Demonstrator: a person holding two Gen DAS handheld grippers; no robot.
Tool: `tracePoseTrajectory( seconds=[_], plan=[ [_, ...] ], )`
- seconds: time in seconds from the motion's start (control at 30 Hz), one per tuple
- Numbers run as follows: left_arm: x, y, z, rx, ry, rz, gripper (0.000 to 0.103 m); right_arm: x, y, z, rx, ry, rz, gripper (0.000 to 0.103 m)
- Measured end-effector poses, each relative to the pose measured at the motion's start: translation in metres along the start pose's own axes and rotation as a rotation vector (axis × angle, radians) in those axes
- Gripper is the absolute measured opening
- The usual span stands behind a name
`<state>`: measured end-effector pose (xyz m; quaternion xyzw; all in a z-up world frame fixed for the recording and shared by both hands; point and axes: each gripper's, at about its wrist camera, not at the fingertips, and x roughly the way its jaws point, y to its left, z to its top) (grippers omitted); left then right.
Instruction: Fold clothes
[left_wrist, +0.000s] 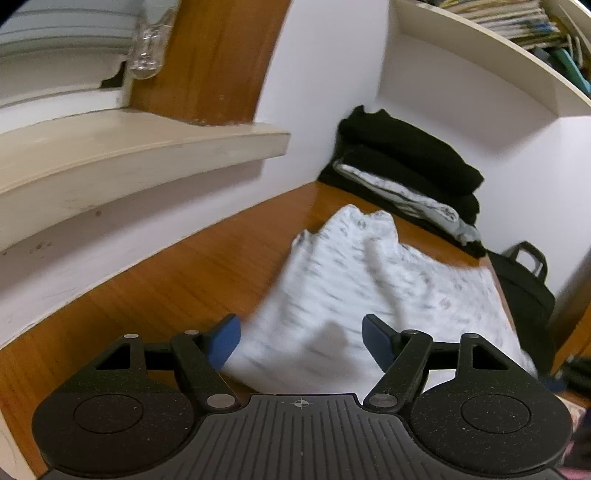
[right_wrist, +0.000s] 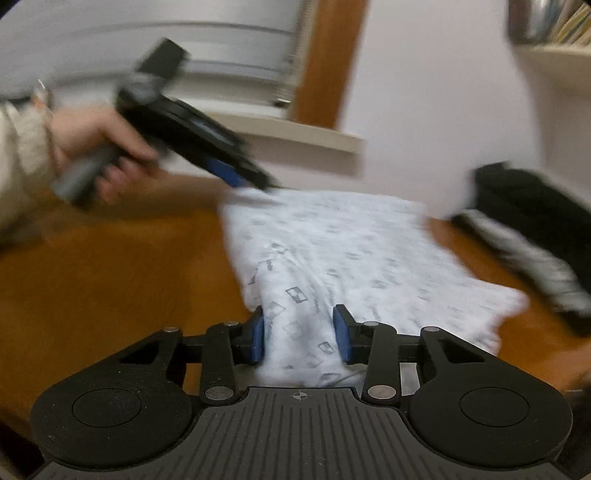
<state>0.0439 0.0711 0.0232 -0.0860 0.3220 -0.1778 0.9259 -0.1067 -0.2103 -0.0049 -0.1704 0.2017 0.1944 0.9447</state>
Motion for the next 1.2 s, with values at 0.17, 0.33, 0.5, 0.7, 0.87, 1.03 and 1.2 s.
tracePoseTrajectory(
  seconds=[0.17,0.33,0.5,0.7,0.87,1.03,1.2],
  plan=[
    [-0.004,0.006,0.003,-0.035,-0.002,-0.013,0.076,-0.030,-0.050,-0.020,0.166,-0.031,-0.114,0.045],
    [-0.011,-0.004,-0.001,-0.020,0.016,-0.063,0.076,-0.040,-0.049,-0.022,0.149,-0.083,-0.132,0.055],
    [-0.037,-0.021,-0.015,0.013,0.016,-0.094,0.055,-0.036,-0.048,-0.026,0.170,-0.101,-0.101,0.055],
    [-0.057,-0.034,-0.034,0.027,0.005,-0.118,0.033,-0.032,-0.048,-0.032,0.227,-0.134,-0.100,0.056],
    [-0.039,-0.042,-0.048,0.038,0.061,-0.101,0.034,-0.034,-0.049,-0.036,0.290,-0.189,-0.092,0.057],
    [-0.028,-0.047,-0.053,0.065,0.064,-0.067,0.040,-0.027,-0.040,-0.035,0.260,-0.184,-0.075,0.062],
    [-0.026,-0.046,-0.053,0.080,0.045,-0.066,0.039,-0.022,-0.035,-0.037,0.228,-0.160,-0.083,0.061]
  ],
)
